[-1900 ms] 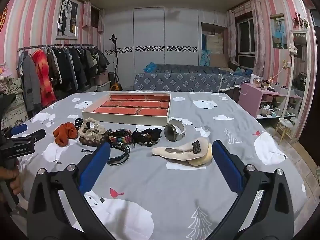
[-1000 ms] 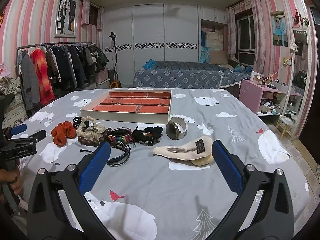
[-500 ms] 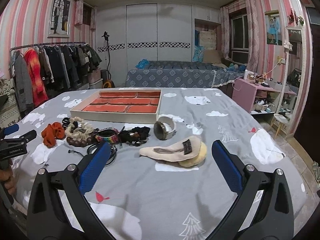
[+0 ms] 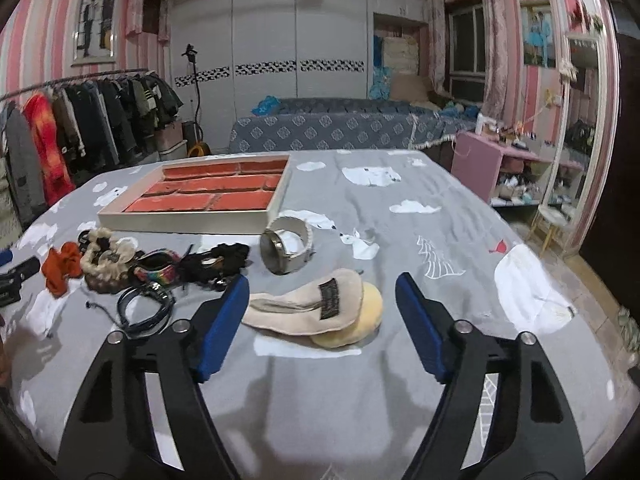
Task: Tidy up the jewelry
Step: 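Move both tools toward the jewelry items on the table, then grasp the cream pouch with the right tool while the left tool grasps the orange scrunchie, then carry the cream pouch and orange scrunchie into the tray and release both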
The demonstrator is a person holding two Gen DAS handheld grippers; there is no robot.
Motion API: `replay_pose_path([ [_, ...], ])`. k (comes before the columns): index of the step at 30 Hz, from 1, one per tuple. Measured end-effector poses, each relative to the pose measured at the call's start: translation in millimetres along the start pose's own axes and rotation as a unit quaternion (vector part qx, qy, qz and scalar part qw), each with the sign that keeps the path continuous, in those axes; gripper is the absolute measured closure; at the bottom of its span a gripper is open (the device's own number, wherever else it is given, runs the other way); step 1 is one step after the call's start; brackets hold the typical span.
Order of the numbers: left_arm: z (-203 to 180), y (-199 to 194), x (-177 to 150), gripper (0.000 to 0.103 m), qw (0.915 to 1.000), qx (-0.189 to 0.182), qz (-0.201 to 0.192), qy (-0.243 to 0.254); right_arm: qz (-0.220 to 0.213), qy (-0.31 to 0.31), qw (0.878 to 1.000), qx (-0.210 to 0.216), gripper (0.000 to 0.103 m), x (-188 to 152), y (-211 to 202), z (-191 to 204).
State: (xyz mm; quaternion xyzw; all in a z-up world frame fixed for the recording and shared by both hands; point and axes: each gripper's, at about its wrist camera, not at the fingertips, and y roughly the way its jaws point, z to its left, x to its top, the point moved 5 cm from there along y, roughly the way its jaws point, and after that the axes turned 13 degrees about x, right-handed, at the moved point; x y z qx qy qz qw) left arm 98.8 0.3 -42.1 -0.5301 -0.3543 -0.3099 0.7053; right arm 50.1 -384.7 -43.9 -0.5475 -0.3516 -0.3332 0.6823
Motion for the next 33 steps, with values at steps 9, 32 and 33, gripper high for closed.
replay_pose_path([
  [9,-14.7,27.8,2.2,0.004,0.9998,0.002,0.018,0.013,0.050,0.037,0.998,0.007,0.059,-6.9,38.7,-25.0],
  [32,-19.3,33.5,1.6,0.086,0.9965,-0.065,0.051,0.010,0.033,0.022,0.999,0.023,0.098,7.3,31.9,-14.4],
  [33,-18.5,30.3,2.4,0.086,0.9967,-0.066,0.047,0.010,0.031,0.017,0.999,0.023,0.098,8.0,29.3,-11.3],
])
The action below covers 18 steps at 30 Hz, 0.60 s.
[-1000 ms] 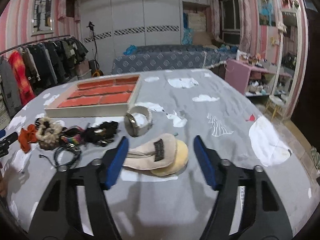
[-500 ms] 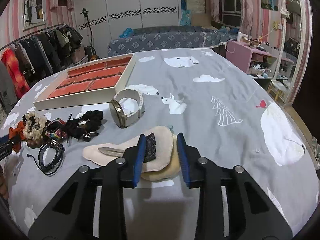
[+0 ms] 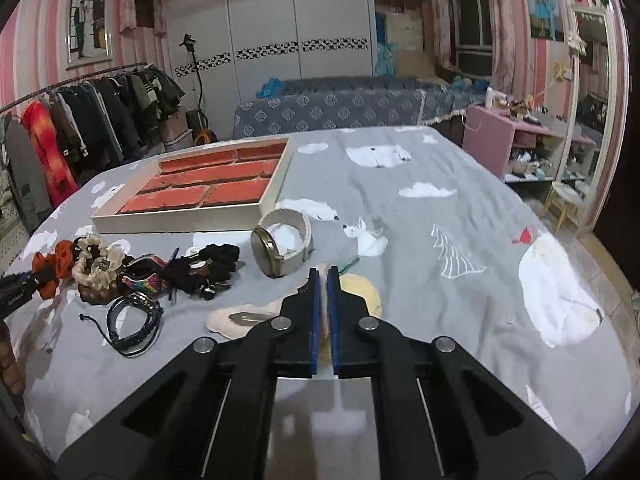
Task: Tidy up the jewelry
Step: 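Carry the cream pouch and orange scrunchie into the tray and release both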
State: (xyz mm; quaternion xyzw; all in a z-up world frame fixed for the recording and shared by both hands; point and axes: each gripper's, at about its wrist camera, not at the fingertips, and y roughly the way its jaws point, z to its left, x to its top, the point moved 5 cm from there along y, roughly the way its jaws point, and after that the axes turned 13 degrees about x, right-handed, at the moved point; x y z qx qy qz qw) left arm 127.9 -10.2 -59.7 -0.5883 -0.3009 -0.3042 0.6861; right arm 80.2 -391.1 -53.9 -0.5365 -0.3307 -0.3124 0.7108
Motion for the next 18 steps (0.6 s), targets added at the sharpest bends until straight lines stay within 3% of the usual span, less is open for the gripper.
replay_pose_path([
  [18,18.4,-59.0,22.2,0.087,0.9973,0.009,-0.072,-0.005,-0.095,-0.048,0.994,0.013,0.099,41.1,-75.9,45.9],
])
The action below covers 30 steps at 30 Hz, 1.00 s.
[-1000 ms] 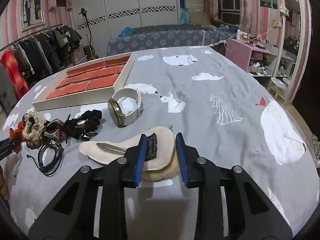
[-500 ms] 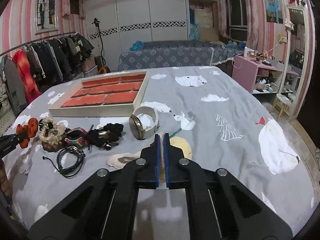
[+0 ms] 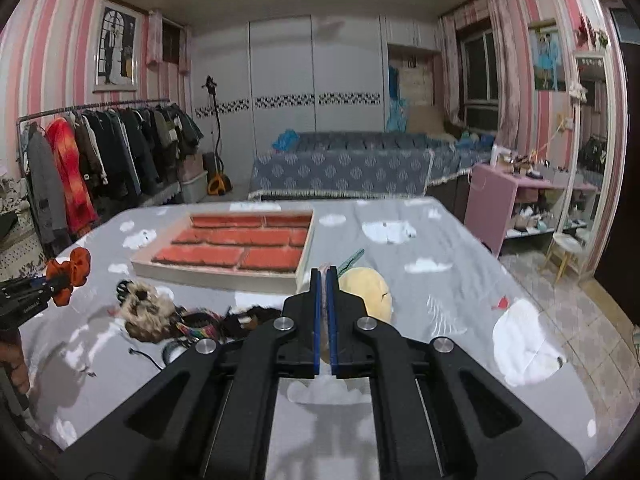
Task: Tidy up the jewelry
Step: 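Carry the cream pouch and orange scrunchie into the tray and release both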
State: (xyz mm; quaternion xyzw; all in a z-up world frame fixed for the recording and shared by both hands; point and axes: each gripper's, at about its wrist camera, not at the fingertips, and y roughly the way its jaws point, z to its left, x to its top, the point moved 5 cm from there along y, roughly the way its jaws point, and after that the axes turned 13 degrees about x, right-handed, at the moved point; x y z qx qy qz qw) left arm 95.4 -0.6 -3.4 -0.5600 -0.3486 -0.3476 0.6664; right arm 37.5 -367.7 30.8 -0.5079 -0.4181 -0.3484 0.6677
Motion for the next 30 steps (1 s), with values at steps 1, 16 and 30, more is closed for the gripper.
replay_pose_path([
  [1,1.4,-3.1,1.0,0.087,1.0000,0.000,-0.003,-0.002,-0.003,-0.002,1.000,0.000,0.099,2.9,-2.4,1.3],
  [16,2.8,-12.5,33.8,0.087,0.9986,-0.006,-0.052,0.000,-0.025,-0.018,0.999,0.013,0.099,28.1,-4.9,23.8],
  [30,-16.7,63.9,110.4,0.087,0.9971,-0.013,-0.075,-0.004,-0.033,-0.044,0.996,0.073,0.099,98.9,115.0,42.8],
])
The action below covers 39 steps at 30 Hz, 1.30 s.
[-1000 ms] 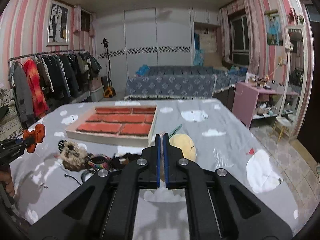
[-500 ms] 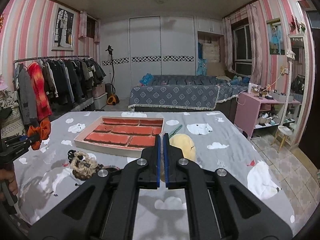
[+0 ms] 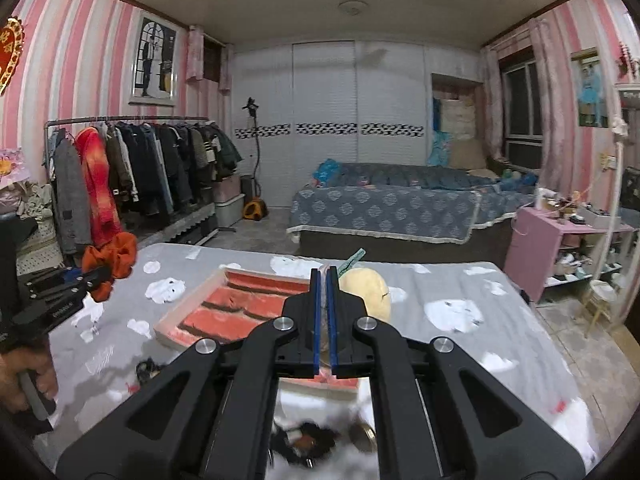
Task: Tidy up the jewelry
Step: 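Carry the cream pouch and orange scrunchie into the tray and release both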
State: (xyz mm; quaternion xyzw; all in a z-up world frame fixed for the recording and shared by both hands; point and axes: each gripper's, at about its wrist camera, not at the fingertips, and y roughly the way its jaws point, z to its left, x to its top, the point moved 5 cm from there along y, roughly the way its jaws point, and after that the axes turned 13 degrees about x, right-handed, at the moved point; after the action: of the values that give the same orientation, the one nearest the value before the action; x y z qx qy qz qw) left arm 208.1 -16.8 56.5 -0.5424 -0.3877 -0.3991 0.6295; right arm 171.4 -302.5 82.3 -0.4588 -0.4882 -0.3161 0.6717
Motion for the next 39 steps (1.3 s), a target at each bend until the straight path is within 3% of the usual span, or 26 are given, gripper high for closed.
replay_pose_path([
  [7,-18.6,74.4,-0.7,0.086,0.9987,-0.007,0.049,0.015,0.042,0.031,0.998,0.026,0.099,-2.8,90.7,-14.1],
  [12,-35.0,114.0,-23.5,0.086,0.9947,-0.020,0.101,0.011,0.102,0.069,0.992,0.031,0.099,-37.5,149.7,-27.7],
  [17,-48.1,135.3,-46.8,0.086,0.9890,-0.031,0.143,0.020,0.154,0.081,0.985,0.010,0.099,-72.1,180.2,-43.3],
  [23,-50.5,148.0,-71.2,0.085,0.9802,-0.038,0.194,0.015,0.178,0.098,0.979,-0.011,0.098,-88.9,185.9,-68.1],
  [29,-47.3,149.8,-74.0,0.078,0.9796,-0.027,0.198,0.023,0.191,0.101,0.976,-0.017,0.093,-93.2,188.2,-75.5],
  [31,-43.1,150.6,-71.7,0.061,0.9806,-0.017,0.194,0.017,0.189,0.103,0.976,-0.016,0.093,-92.3,186.9,-74.7],
  [32,-40.1,149.1,-69.3,0.058,0.9820,-0.011,0.188,0.012,0.188,0.103,0.977,-0.015,0.093,-91.7,186.0,-73.7],
  [34,-37.6,147.7,-66.5,0.052,0.9828,-0.009,0.184,0.011,0.181,0.101,0.978,-0.012,0.087,-86.8,180.6,-70.8],
  [38,-30.3,137.1,-59.3,0.051,0.9848,-0.013,0.173,0.004,0.154,0.086,0.984,-0.015,0.059,-69.2,159.1,-62.9],
  [39,-27.6,133.2,-57.5,0.051,0.9854,-0.013,0.170,0.000,0.145,0.080,0.986,-0.016,0.059,-63.6,149.5,-60.5],
])
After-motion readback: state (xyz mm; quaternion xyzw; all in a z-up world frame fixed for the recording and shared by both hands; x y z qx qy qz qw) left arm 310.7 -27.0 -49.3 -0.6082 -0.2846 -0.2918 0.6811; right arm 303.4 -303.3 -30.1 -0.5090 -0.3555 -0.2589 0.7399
